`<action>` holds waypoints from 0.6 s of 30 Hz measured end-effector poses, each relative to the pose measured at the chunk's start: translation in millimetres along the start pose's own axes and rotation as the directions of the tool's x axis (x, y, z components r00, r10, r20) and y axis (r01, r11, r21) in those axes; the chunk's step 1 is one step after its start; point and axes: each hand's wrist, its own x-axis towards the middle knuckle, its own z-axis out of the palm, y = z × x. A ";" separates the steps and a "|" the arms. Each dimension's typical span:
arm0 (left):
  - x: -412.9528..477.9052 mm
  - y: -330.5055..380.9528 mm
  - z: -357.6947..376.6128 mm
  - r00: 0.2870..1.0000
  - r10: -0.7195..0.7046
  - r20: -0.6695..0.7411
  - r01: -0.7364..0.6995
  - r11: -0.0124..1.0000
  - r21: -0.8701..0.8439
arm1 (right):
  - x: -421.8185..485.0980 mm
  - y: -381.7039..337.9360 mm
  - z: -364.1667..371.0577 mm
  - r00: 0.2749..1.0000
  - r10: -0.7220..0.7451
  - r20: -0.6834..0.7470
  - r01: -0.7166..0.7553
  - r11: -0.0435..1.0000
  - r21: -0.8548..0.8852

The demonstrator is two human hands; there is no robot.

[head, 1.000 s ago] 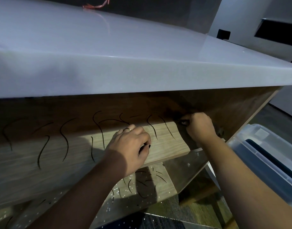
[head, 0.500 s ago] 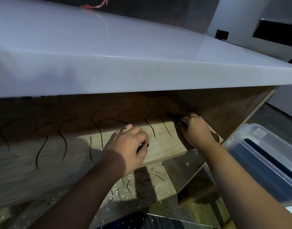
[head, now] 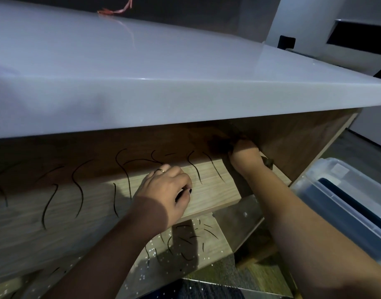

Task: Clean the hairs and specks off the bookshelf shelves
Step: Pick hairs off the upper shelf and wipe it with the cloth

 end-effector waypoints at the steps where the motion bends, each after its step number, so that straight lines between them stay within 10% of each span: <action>1: -0.4 -0.6 0.2 1.000 0.002 -0.004 -0.002 1.000 0.003 | 4.7 -1.9 1.0 1.000 0.022 0.023 -0.022 1.000 -0.009; 18: -2.2 -1.3 2.8 0.999 0.028 -0.023 -0.028 1.000 0.014 | -106.4 1.1 -13.7 0.992 -0.042 -0.117 0.054 0.993 0.104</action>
